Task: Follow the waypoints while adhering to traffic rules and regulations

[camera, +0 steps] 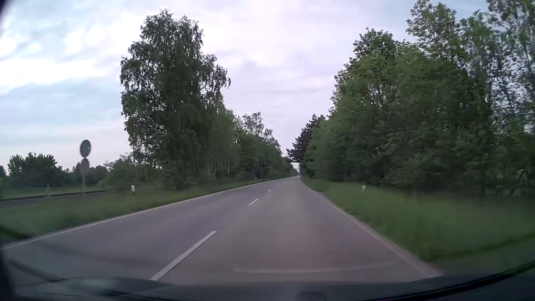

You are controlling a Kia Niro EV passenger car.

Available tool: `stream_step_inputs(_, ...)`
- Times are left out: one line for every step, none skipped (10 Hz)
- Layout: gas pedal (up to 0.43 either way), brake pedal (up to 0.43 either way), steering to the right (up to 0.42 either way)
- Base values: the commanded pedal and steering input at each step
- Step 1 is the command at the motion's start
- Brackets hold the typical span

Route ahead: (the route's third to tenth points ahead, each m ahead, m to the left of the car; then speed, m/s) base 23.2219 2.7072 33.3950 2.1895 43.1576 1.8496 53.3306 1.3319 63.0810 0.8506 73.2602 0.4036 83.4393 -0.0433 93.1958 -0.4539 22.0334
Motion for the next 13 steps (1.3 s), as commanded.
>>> stream_step_inputs(0.197, 0.000, 0.002)
stream_step_inputs(0.189, 0.000, 0.002)
stream_step_inputs(0.169, 0.000, 0.003)
stream_step_inputs(0.150, 0.000, 0.004)
stream_step_inputs(0.150, 0.000, 0.004)
stream_step_inputs(0.138, 0.000, 0.005)
stream_step_inputs(0.130, 0.000, 0.005)
stream_step_inputs(0.130, 0.000, 0.005)
stream_step_inputs(0.130, 0.000, 0.004)
stream_step_inputs(0.130, 0.000, 0.004)
stream_step_inputs(0.138, 0.000, 0.004)
stream_step_inputs(0.138, 0.000, 0.004)
stream_step_inputs(0.138, 0.000, 0.004)
